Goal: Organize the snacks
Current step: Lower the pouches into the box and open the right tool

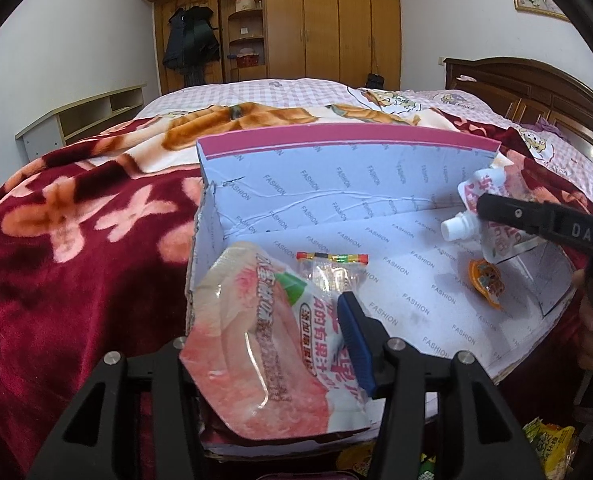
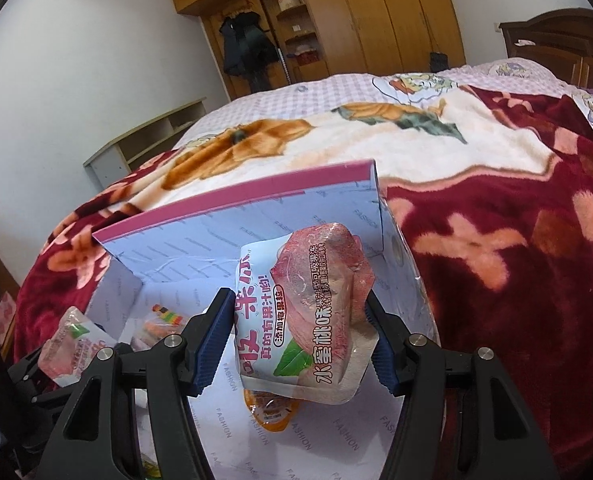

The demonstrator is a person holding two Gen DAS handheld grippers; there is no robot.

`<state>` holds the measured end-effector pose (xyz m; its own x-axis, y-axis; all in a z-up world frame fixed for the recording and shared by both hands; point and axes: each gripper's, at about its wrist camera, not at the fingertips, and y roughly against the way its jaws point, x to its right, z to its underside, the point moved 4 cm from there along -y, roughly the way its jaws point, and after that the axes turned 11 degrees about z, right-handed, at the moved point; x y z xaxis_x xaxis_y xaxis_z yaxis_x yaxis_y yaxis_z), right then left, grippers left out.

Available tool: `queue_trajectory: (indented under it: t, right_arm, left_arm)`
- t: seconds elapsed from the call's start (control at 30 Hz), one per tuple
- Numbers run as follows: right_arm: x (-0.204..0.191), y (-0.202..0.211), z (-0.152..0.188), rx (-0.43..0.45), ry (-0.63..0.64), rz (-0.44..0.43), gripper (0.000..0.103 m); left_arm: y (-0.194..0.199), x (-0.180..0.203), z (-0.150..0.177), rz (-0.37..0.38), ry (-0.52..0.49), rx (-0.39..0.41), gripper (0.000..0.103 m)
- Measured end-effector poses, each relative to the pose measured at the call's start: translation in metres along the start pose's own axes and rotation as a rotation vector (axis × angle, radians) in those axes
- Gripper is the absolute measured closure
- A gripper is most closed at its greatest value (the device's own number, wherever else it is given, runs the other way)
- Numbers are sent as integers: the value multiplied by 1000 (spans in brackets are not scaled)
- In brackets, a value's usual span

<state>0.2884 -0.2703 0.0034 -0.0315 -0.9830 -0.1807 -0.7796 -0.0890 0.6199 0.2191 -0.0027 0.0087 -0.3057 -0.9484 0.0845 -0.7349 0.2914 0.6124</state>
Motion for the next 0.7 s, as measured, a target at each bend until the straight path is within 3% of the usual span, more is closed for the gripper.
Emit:
queue_trajectory:
  t: [0.33, 0.47, 0.53, 0.7]
  right_arm:
    - [0, 0, 0, -4, -4, 6, 39]
    - [2, 1, -1, -5, -23, -3, 28]
    - [3, 2, -2, -4, -26, -5, 28]
    - [4, 9, -3, 5, -27, -12, 28]
  left_arm:
    - [-1, 0, -1, -1, -8, 0, 49]
    - [0, 2, 0, 1, -11, 3, 49]
    - [1, 2, 0, 2, -16, 4, 48]
    - [1, 8, 1, 7, -40, -9, 37]
